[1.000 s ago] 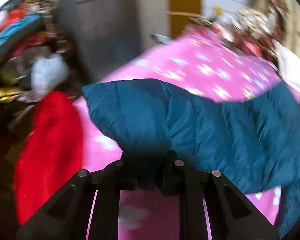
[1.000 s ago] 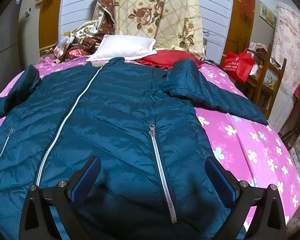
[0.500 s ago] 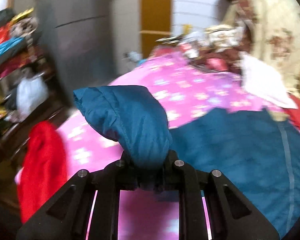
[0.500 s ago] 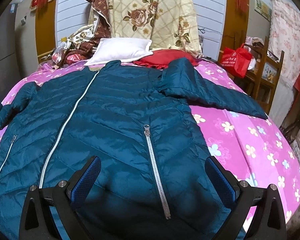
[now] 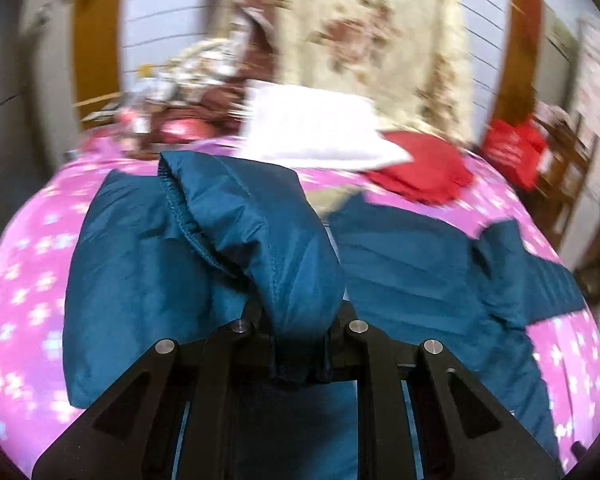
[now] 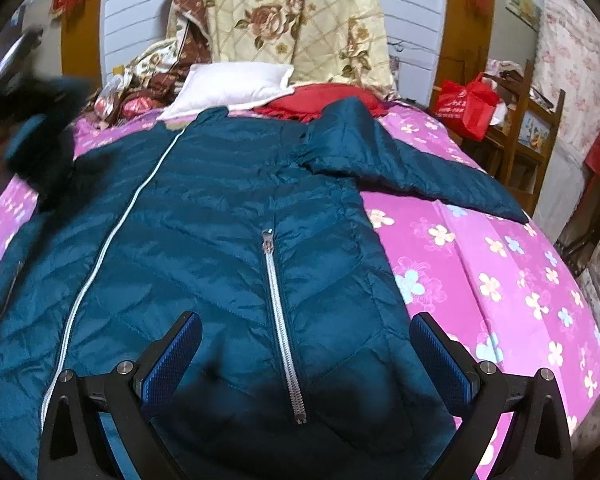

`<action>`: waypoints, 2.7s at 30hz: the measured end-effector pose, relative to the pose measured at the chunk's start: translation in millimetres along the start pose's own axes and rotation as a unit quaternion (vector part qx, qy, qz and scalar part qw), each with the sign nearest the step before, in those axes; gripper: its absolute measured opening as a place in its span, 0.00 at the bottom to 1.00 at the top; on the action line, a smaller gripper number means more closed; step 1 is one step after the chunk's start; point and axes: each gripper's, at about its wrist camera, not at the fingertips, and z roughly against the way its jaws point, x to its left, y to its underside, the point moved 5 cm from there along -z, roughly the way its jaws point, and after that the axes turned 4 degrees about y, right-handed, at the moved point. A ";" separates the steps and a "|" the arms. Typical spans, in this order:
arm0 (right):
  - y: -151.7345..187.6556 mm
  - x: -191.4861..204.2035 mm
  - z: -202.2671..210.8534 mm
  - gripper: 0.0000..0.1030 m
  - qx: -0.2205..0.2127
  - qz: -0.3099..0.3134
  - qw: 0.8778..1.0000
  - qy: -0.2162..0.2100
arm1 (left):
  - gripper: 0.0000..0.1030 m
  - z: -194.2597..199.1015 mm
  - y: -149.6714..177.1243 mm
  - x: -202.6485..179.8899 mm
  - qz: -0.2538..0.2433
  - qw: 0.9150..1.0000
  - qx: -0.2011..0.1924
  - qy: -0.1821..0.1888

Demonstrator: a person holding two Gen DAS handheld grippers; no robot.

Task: Fold large clothes

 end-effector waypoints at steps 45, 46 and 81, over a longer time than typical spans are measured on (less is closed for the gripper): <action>18.3 10.3 -24.5 1.00 0.077 0.036 0.996 -0.022 | 0.64 -126.6 70.7 -178.7 -0.125 0.982 0.139 0.012; 18.3 10.6 -24.2 1.00 0.076 0.038 0.996 -0.022 | 0.64 -120.5 69.1 -180.8 -0.128 0.982 0.135 0.022; 14.9 18.5 -26.3 1.00 0.070 0.038 0.997 -0.010 | 0.70 -43.4 73.3 110.5 0.075 0.979 0.137 -0.135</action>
